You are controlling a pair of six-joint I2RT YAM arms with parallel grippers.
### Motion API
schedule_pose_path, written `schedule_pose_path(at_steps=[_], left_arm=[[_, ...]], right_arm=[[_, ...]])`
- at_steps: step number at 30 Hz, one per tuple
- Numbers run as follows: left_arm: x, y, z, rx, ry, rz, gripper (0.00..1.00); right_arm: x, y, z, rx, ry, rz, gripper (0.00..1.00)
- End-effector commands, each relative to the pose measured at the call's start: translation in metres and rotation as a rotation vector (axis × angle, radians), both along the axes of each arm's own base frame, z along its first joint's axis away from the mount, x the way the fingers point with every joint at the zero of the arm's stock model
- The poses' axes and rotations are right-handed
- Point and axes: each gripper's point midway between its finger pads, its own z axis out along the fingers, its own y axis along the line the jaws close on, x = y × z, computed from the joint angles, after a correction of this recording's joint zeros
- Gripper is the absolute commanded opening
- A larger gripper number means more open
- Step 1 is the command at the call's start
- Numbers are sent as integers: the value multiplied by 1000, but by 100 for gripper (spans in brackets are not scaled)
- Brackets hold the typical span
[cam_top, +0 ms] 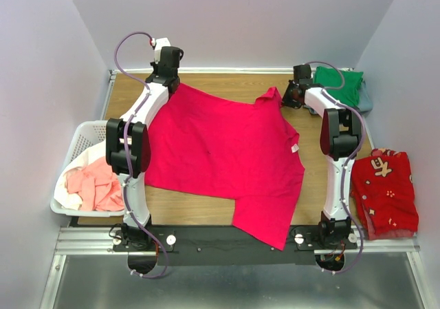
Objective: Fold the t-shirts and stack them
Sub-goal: Flatten the tshirt out
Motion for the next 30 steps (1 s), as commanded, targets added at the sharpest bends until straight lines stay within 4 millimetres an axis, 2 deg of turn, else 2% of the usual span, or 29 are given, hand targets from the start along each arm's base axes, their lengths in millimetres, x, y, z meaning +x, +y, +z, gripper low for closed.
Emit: schedule_pose_path(at_steps=[1,2,4,7,11,12,14,15,18,20,24,26,30], left_arm=[[9,1,9,-10,-27,0,0],[8,2,9,-9,-26,5,0],[9,2,10,-10,-29,3,0],[8,3,12,-7,-29,5,0],[6,3,24,-8,-48,2,0],[6,3,29,-5,-54,-1,0],[6,3,44,-9,-76,-6,0],[5,3,49,-6,-83,-10,0],[2,1,74,-15,-124,-24,0],[0,-1,89,-21,-146,-44,0],[-10,-4,125,-41,-210,-75,0],[-14,-6,135,-48,-223,-93,0],[-31,-5,171,-51,-286,-111,0]], right_arm=[[-27,10,-40,23,160,64,6],[-26,8,-39,17,163,62,1],[-27,4,-37,-3,164,51,1],[-23,-5,-23,-44,135,19,1],[-16,-20,18,-104,59,-46,1],[-14,-23,37,-116,25,-61,1],[-11,-33,64,-152,-22,-97,1],[-10,-36,88,-165,-66,-108,1],[-8,-50,133,-224,-145,-144,1],[-7,-59,173,-256,-216,-171,1],[-8,-70,232,-297,-320,-202,1],[-11,-73,256,-303,-363,-210,1],[-16,-72,302,-283,-458,-217,1]])
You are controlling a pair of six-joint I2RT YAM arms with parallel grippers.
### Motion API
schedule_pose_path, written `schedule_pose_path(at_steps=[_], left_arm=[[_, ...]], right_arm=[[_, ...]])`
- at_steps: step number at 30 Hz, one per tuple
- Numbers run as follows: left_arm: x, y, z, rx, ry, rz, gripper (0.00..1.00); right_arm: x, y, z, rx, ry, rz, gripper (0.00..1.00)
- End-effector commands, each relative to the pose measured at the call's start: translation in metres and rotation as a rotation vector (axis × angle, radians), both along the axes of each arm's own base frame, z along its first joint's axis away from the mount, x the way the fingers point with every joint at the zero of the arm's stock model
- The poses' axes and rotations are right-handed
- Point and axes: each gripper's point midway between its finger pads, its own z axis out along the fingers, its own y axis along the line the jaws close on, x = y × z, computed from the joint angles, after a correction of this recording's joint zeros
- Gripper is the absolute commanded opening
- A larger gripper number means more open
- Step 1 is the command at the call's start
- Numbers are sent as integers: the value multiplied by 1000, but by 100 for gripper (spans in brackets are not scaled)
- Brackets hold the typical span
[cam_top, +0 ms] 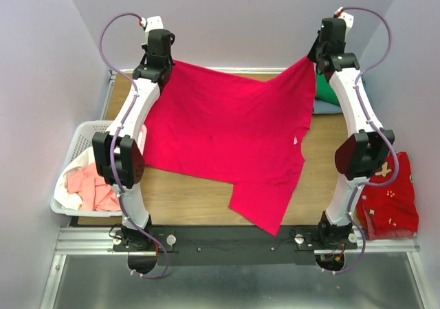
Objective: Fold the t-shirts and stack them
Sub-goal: Flatten the tshirt out
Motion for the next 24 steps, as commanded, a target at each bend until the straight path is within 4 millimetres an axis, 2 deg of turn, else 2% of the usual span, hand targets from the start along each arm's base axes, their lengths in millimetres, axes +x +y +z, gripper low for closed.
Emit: schedule_pose_path(at_steps=[1,5,9,11,13,14,17,20,21,22,23,24], left_arm=[[-23,4,84,-17,-158,-35,0],[-41,5,120,-8,-228,-62,0],[-66,6,167,-5,-326,-96,0],[-75,3,191,-2,-375,-127,0],[-81,-3,212,-14,-414,-165,0],[-88,-4,232,-23,-455,-181,0],[-101,-14,263,-43,-521,-245,0],[-116,-18,276,-54,-551,-284,0],[-126,-18,283,-56,-568,-293,0],[-130,-18,283,-56,-570,-300,0],[-131,-21,275,-55,-553,-317,0],[-144,-20,281,-58,-568,-326,0]], right_arm=[[-13,-13,52,-40,-84,-35,1],[-29,-12,100,-38,-175,-16,1],[-52,-10,153,-46,-279,27,1],[-67,-7,185,-50,-349,59,1],[-76,-4,205,-50,-393,88,1],[-85,-2,221,-48,-430,99,1],[-108,1,253,-40,-505,128,1],[-126,3,269,-38,-544,150,1],[-141,2,282,-39,-575,156,1],[-145,1,283,-45,-576,158,1],[-153,2,287,-46,-587,167,1],[-169,1,299,-49,-618,171,1]])
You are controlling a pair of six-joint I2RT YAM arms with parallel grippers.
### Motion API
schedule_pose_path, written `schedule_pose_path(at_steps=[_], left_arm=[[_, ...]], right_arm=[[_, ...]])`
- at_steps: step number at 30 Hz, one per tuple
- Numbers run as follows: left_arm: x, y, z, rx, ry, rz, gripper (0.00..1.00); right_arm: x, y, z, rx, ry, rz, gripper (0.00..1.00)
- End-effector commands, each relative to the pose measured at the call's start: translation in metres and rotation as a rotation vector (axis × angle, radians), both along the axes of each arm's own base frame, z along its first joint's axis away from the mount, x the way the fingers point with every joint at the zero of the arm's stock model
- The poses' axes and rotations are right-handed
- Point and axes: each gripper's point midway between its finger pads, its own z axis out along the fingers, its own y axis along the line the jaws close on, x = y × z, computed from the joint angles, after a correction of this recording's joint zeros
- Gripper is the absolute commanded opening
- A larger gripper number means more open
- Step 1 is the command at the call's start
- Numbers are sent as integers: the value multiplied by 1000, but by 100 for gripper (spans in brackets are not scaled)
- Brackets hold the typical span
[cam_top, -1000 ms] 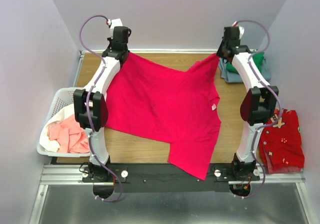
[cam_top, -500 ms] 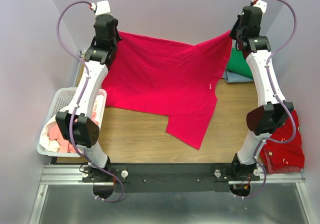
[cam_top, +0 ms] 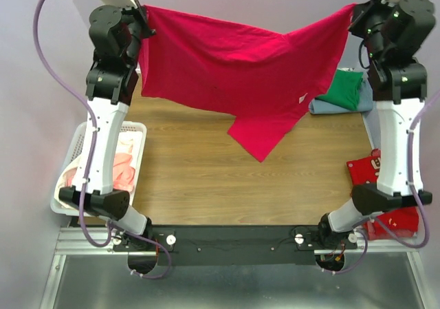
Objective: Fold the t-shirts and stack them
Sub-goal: Flatten the tshirt out
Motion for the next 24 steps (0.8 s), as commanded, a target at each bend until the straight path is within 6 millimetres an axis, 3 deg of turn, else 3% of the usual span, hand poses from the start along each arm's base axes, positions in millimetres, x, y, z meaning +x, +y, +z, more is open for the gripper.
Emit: schedule_pose_path(at_steps=[1,2,4,5,6,8,9,11,14,17,20,22,24], left_arm=[[-41,-5,19,15,-56,-83,0],[-42,-7,7,23,-31,-95,0],[-63,-5,11,25,-48,-105,0],[-64,-6,-2,33,-21,-114,0],[-81,-3,5,33,-47,-114,0],[-91,0,-4,47,-33,-112,0],[-106,4,3,51,-54,-107,0],[-116,11,-1,62,-47,-83,0],[-131,24,-2,52,-50,-25,0],[-132,34,-9,21,-48,29,0],[-118,43,-16,-31,-13,96,0],[-100,41,-25,-52,17,111,0],[-85,37,-27,-63,18,105,0]], right_arm=[[-49,2,42,-39,-113,49,1],[-56,3,46,-46,-124,60,1],[-85,2,65,-58,-178,70,1],[-93,3,70,-65,-194,82,1],[-104,3,76,-70,-216,89,1],[-132,4,93,-84,-272,104,1],[-141,2,99,-85,-293,103,1],[-162,2,113,-86,-340,110,1],[-176,0,125,-83,-384,108,1],[-173,-3,129,-83,-400,88,1],[-147,-5,120,-91,-361,65,1],[-121,-2,110,-94,-323,67,1],[-109,0,107,-97,-311,70,1]])
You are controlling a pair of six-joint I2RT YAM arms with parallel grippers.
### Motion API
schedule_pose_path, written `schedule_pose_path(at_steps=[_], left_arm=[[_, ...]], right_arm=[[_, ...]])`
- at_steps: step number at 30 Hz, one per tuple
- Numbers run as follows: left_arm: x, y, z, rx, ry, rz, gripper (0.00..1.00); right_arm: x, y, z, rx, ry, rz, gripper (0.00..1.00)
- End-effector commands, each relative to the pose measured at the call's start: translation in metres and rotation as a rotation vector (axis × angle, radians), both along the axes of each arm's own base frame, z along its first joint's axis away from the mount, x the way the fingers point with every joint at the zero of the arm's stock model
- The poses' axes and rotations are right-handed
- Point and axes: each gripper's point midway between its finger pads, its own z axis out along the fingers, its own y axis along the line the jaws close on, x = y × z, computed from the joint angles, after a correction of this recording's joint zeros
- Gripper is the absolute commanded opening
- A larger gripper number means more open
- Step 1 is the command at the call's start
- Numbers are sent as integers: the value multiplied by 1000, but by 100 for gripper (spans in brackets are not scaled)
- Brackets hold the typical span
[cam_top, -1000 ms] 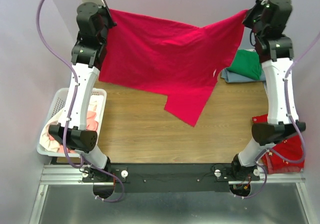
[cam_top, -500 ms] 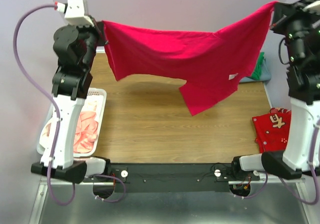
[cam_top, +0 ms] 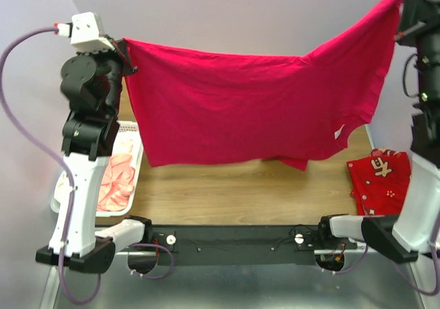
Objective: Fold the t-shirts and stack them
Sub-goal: Flatten the tshirt out
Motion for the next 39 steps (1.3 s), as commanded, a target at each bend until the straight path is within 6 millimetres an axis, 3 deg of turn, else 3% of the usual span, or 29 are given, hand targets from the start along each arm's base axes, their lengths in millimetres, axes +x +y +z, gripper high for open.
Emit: schedule_pose_path(at_steps=[1,2,4,5,6,8,9,13,18,21,22,23,25,26,28,29,30,32,33,36,39], left_arm=[[42,4,-18,-62,47,68,0],[46,2,-12,-67,28,61,0],[65,-1,-19,-66,53,65,0],[69,-2,-12,-74,39,66,0],[83,-4,-19,-70,60,67,0],[89,-6,-10,-78,42,62,0],[100,-9,-16,-75,59,63,0],[111,-11,-7,-73,49,60,0],[102,-10,13,-65,11,53,0],[88,-7,22,-60,-9,51,0],[83,-7,24,-60,-15,50,0],[82,-7,18,-53,-2,45,0],[64,-4,25,-56,-27,42,0],[64,-5,11,-48,1,40,0],[42,-1,17,-50,-28,34,0],[40,-1,5,-46,-9,34,0],[21,3,16,-52,-44,33,0],[7,7,17,-52,-59,40,0],[-11,12,27,-53,-90,46,0],[-41,23,44,-59,-143,75,0],[-58,31,63,-57,-183,99,0]], right_arm=[[75,5,-32,-29,111,-22,1],[78,4,-30,-28,104,-27,1],[93,4,-35,-34,121,-36,1],[107,4,-42,-38,140,-43,1],[109,4,-39,-37,134,-45,1],[124,5,-46,-44,151,-50,1],[124,4,-42,-43,142,-53,1],[132,6,-45,-43,147,-50,1],[123,7,-40,-42,134,-40,1],[106,6,-36,-40,121,-34,1],[91,6,-29,-36,100,-26,1],[84,8,-27,-39,93,-13,1],[75,10,-32,-42,102,5,1],[54,12,-23,-45,69,26,1],[41,15,-28,-53,73,53,1],[31,18,-26,-62,60,74,1],[7,17,-16,-62,23,82,1],[-10,17,-14,-64,3,86,1],[-30,15,-7,-65,-28,86,1],[-52,15,2,-81,-70,97,1],[-71,13,15,-88,-118,91,1]])
